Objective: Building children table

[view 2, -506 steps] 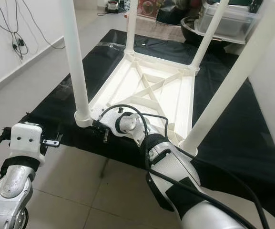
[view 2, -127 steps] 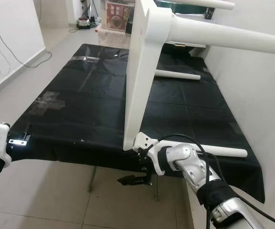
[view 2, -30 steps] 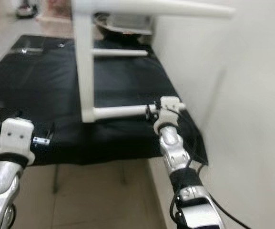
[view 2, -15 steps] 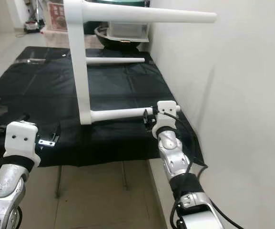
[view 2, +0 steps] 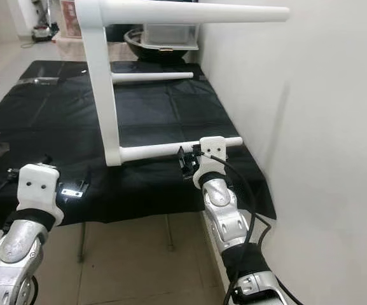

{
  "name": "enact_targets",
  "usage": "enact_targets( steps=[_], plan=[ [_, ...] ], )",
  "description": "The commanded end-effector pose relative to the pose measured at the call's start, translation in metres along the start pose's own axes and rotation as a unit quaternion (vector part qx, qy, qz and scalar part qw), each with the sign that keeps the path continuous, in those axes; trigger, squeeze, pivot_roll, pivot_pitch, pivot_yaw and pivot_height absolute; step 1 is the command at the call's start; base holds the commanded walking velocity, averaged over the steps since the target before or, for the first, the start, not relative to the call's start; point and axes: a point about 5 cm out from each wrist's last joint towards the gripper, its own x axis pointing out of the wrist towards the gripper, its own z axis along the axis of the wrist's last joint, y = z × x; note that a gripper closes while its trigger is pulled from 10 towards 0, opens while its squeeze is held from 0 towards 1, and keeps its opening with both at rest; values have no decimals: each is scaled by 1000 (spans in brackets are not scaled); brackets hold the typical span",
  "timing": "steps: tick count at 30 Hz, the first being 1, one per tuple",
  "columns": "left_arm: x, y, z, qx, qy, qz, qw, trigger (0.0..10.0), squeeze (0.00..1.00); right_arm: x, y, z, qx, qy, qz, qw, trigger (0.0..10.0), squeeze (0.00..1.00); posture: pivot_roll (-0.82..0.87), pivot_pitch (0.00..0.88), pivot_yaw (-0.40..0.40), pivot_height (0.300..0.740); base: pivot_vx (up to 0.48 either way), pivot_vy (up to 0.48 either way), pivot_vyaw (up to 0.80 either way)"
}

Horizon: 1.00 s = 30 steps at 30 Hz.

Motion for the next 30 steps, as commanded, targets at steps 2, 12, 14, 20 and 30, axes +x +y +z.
enact_targets(
  steps=[2,12,14,20,30],
  plan=[
    [2,-2,0,-11,-1,-4,1000,10000,0,-1,-2,0,-2,1,-4,1000,10000,0,62,0,-54,740,0,0,0],
    [1,1,3,-25,-9,7,1000,10000,0,1,3,9,-15,-15,7,1000,10000,0,74,0,-68,740,167,0,0],
    [1,2,4,-26,-10,9,1000,10000,0,1,3,9,-16,-15,9,1000,10000,0,74,0,-68,740,311,0,0],
    [1,2,5,-30,-13,11,999,10000,0,0,4,9,-18,-14,12,1000,10000,0,79,0,-70,740,319,0,0],
    [2,-2,6,-29,-17,4,999,10000,0,2,2,9,-23,-12,9,1000,10000,0,82,0,-79,740,280,0,0]
  ],
)
